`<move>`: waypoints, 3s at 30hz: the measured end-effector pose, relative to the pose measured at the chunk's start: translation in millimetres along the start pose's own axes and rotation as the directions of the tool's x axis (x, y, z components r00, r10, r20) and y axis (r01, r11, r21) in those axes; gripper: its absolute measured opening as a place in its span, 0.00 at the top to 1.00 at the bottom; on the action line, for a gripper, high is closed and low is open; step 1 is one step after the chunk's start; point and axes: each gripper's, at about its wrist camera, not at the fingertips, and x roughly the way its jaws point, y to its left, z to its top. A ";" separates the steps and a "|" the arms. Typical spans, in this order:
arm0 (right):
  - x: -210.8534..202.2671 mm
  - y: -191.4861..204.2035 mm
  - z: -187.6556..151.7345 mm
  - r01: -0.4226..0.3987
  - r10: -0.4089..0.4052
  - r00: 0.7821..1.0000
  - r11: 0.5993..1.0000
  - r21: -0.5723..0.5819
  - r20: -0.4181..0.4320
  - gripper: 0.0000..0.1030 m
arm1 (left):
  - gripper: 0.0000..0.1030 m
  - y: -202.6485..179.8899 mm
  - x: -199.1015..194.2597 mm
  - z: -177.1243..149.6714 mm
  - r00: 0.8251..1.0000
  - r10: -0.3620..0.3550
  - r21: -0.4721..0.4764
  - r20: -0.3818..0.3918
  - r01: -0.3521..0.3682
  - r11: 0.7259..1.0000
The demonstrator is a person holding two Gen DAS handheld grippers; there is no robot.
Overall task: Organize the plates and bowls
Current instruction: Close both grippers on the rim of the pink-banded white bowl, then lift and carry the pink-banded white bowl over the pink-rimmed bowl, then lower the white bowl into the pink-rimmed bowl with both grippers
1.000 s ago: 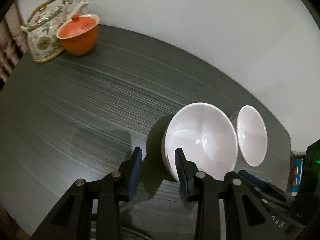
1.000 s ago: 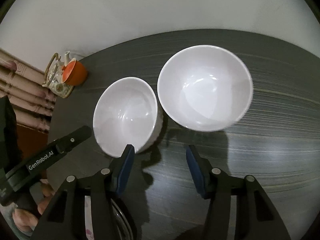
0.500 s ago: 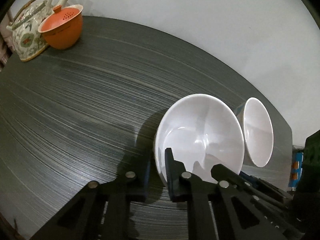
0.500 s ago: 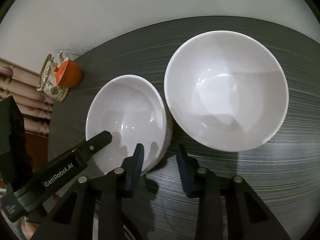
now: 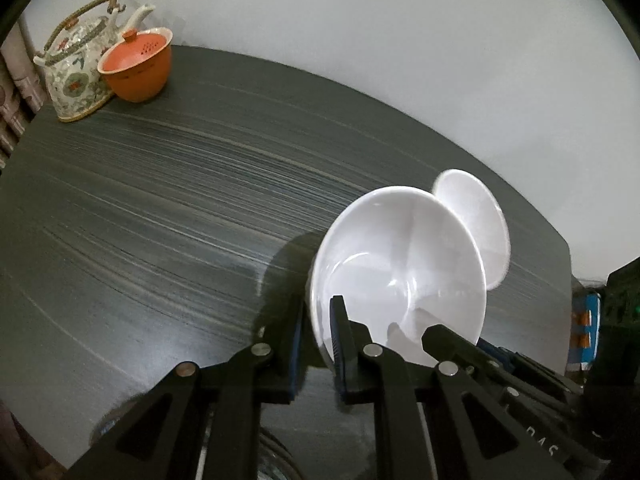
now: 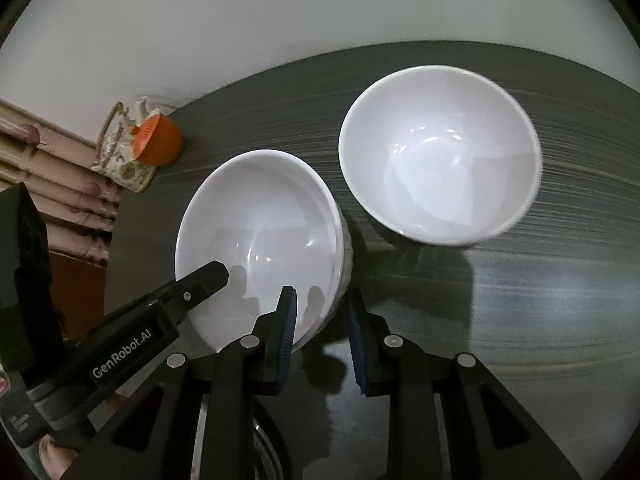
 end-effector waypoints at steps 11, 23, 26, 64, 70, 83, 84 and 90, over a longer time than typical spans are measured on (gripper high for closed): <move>-75.9 -2.7 -34.1 -0.007 0.009 0.996 1.000 -0.014 0.092 0.77 | 0.87 -34.0 -62.4 -39.1 0.998 -0.030 0.073 0.055 0.026 0.997; -144.6 -14.4 -99.6 0.006 -0.008 0.988 1.000 0.018 0.153 0.77 | 0.87 -76.4 -110.7 -117.8 0.996 -0.053 0.151 0.079 0.040 0.988; -155.4 -18.4 -118.8 0.007 -0.011 0.986 1.000 0.024 0.163 0.77 | 0.87 -85.1 -119.1 -142.2 0.996 -0.055 0.164 0.068 0.043 0.986; -106.6 -67.2 -211.8 0.113 -0.115 0.993 0.991 0.068 0.018 0.75 | 0.87 -79.7 -41.2 -219.1 0.988 0.071 0.185 -0.134 -0.045 0.982; -104.7 -67.7 -211.5 0.115 -0.117 0.993 0.991 0.070 0.015 0.75 | 0.86 -80.4 -34.9 -214.7 0.987 0.082 0.179 -0.141 -0.056 0.982; -105.2 -66.0 -212.2 0.130 -0.131 0.991 0.990 0.052 0.018 0.75 | 0.86 -79.4 -34.3 -212.6 0.985 0.084 0.162 -0.153 -0.059 0.985; -105.3 -66.2 -212.0 0.130 -0.131 0.991 0.990 0.053 0.017 0.75 | 0.86 -79.1 -34.5 -212.1 0.984 0.084 0.160 -0.155 -0.059 0.985; -106.2 -65.0 -212.8 0.125 -0.126 0.992 0.991 0.054 0.022 0.72 | 0.82 -78.8 -36.3 -210.8 0.984 0.083 0.158 -0.156 -0.058 0.986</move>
